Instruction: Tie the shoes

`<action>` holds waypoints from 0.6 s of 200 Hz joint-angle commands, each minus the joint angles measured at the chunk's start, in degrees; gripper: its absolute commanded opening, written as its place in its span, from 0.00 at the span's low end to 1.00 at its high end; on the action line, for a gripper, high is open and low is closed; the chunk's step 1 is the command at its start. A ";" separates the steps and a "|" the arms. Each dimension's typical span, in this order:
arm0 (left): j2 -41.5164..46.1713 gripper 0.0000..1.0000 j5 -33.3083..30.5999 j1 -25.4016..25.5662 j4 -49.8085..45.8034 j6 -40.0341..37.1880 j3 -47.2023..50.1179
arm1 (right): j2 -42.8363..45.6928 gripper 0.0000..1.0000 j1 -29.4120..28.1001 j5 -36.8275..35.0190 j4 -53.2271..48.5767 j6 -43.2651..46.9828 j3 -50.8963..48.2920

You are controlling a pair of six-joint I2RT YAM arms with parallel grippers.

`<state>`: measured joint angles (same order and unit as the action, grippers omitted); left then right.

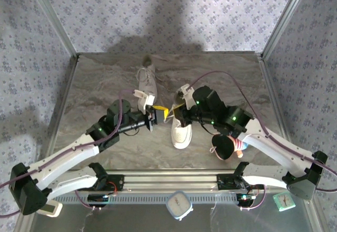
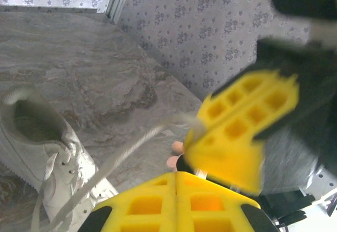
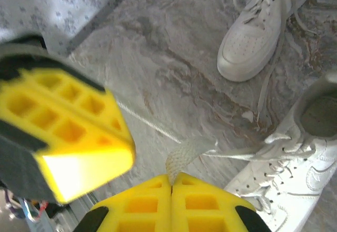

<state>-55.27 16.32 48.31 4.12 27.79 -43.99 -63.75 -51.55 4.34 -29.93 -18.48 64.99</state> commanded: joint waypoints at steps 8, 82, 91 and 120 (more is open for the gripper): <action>-0.76 0.00 3.94 -0.70 -6.10 -3.93 -5.43 | 3.95 0.00 -0.48 2.70 3.12 5.04 -5.03; -2.22 0.00 5.34 -1.81 -7.98 -4.89 -7.07 | 9.05 0.00 -2.43 0.98 5.50 4.53 -18.10; -2.39 0.00 5.69 -1.90 -8.12 -5.18 -7.29 | 9.00 0.00 -2.53 0.38 5.71 4.13 -18.99; -3.00 0.00 6.86 -1.97 -8.86 -5.86 -8.21 | 7.78 0.08 -2.72 -0.82 6.29 4.44 -21.13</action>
<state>-57.89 20.80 46.78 -4.27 23.55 -49.32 -55.57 -53.69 5.72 -25.02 -13.93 45.25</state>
